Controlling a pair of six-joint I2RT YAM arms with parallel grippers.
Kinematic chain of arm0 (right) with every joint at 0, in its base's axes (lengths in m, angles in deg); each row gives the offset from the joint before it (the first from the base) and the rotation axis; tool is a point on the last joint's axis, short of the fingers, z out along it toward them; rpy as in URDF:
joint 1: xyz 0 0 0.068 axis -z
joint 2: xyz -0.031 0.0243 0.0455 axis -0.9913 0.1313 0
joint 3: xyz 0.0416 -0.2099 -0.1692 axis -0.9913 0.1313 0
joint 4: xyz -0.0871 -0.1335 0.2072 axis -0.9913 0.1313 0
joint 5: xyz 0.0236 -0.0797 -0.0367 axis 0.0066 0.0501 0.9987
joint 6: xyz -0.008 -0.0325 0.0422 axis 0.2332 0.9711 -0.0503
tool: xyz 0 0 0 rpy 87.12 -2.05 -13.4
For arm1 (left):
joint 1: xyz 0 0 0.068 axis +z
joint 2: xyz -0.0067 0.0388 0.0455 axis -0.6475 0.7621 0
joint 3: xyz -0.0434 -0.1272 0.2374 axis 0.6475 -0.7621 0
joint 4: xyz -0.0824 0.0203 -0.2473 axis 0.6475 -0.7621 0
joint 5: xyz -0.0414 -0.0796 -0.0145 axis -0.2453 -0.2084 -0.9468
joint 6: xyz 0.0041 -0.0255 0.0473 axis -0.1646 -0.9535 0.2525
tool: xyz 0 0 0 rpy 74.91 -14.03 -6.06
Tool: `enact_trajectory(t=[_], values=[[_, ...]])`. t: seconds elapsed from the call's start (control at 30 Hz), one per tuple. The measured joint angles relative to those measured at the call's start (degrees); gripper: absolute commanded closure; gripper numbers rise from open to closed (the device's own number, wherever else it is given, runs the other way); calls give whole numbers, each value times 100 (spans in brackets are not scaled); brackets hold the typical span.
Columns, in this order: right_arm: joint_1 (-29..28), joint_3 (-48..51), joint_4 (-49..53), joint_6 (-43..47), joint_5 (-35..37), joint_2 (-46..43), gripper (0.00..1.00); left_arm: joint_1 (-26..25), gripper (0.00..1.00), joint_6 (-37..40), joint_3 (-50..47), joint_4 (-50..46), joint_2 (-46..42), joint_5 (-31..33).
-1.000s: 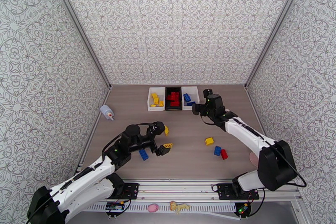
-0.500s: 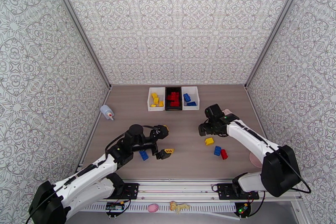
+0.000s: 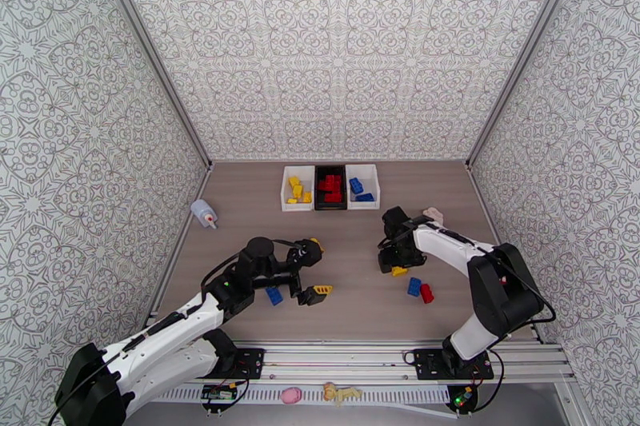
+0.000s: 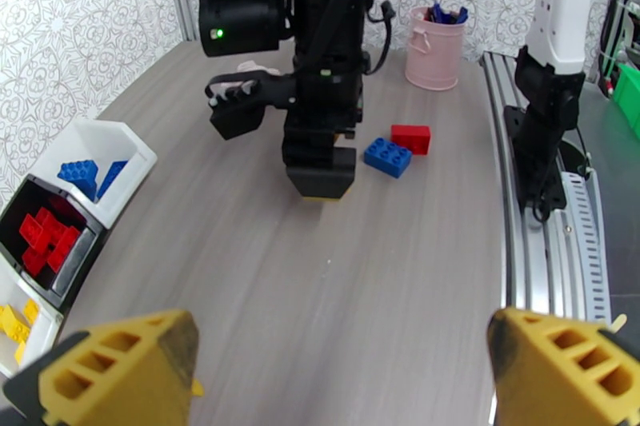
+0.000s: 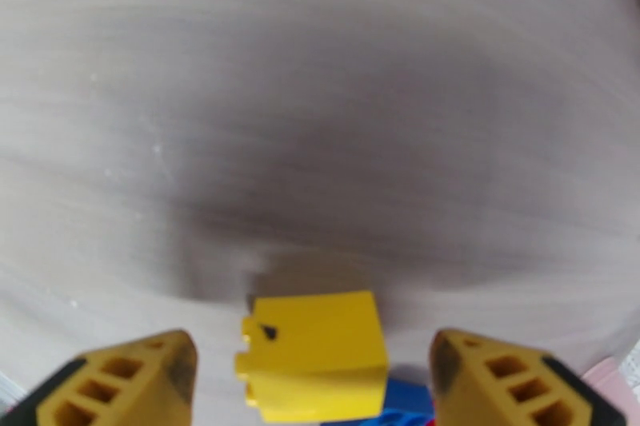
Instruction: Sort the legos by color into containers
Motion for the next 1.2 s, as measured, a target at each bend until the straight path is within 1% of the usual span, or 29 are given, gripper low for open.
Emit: enact_trajectory(t=[0.2, 0.27, 0.33, 0.53, 0.67, 0.77, 1.0, 1.07, 1.2], values=[[0, 2, -20, -24, -81, 50, 50, -20, 0, 2, 0, -2, 0, 0], [0, 2, -20, -50, -85, 50, 54, -20, 0, 2, 2, -4, 0, 0], [0, 2, -20, -48, -83, 44, 57, -20, 0, 2, 2, -13, 0, 2], [0, 4, -22, -46, -90, -72, 59, -22, 0, 2, 2, -168, -26, 76], [-44, -2, -131, -46, -160, -369, 60, -22, 0, -2, 2, -446, -271, 323], [-197, -55, -365, -39, -258, -612, 60, 4, 0, -20, 7, -723, -568, 581], [-625, -553, -1611, 46, -396, -667, 62, 197, 0, -448, 9, -1248, -1176, 1362], [-739, -872, -1956, 118, -380, -505, 62, 221, 0, -557, 9, -1368, -1327, 1587], [-1040, -1652, -2708, 354, -321, 103, 62, 258, 0, -769, 9, -1569, -1558, 1987]])
